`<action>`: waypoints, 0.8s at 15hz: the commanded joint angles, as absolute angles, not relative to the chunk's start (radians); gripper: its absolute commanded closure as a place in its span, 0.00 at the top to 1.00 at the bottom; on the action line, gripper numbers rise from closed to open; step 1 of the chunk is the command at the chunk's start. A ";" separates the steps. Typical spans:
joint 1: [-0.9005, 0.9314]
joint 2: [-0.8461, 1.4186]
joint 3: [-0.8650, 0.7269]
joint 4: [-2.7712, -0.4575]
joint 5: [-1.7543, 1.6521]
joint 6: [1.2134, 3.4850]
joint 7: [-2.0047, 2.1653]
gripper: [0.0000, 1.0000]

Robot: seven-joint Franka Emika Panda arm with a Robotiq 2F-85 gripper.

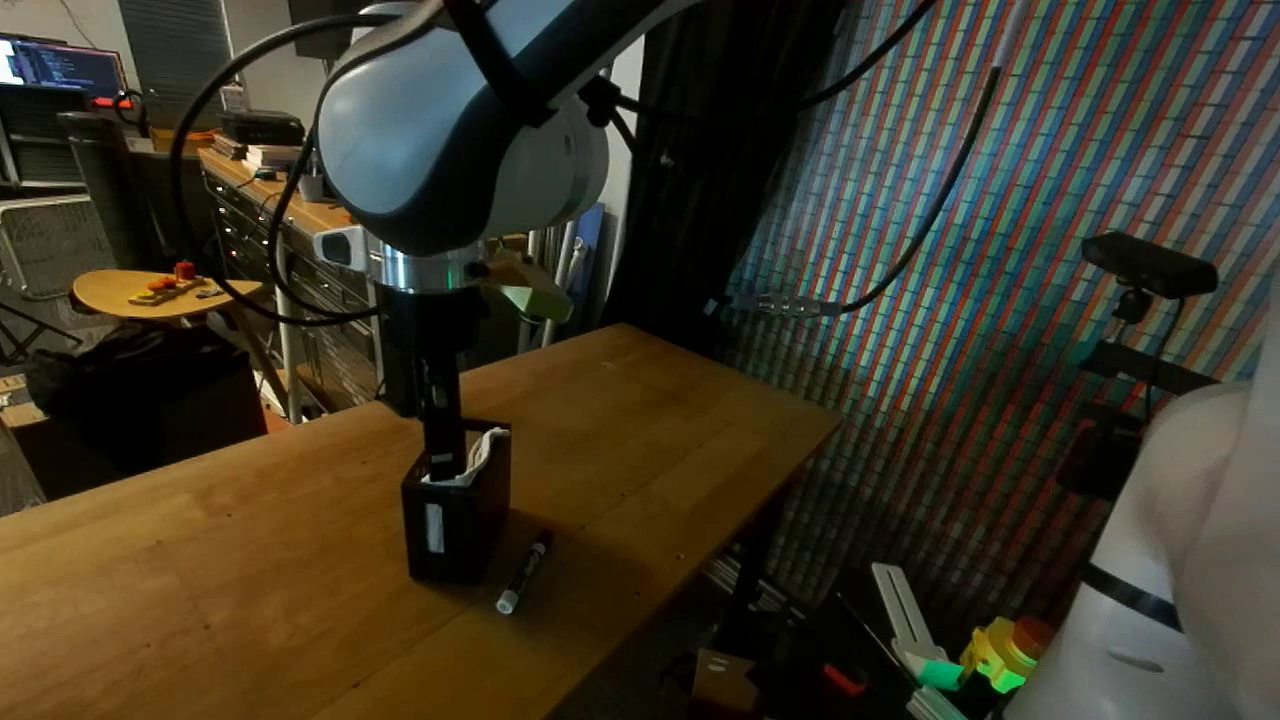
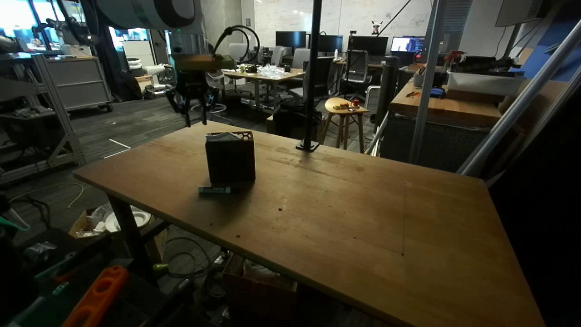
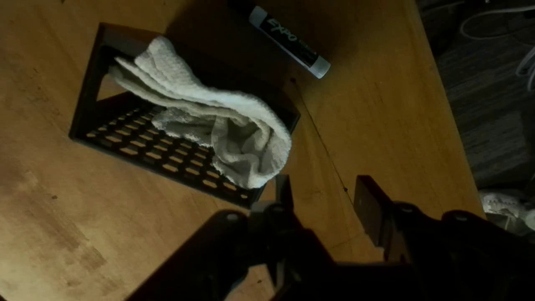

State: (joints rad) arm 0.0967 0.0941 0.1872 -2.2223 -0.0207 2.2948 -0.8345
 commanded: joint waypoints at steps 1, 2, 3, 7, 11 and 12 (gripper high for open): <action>0.113 0.085 0.182 -2.244 -0.064 2.337 -0.880 0.45; 0.114 0.087 0.181 -2.249 -0.067 2.342 -0.888 0.44; 0.113 0.088 0.180 -2.254 -0.070 2.345 -0.895 0.44; 0.107 0.097 0.172 -2.272 -0.090 2.362 -0.911 0.45; 0.100 0.098 0.158 -2.275 -0.113 2.369 -0.921 0.43; 0.099 0.100 0.154 -2.274 -0.122 2.372 -0.919 0.42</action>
State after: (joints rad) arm 0.1038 0.1082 0.1660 -2.2651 -0.0945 2.3422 -0.9003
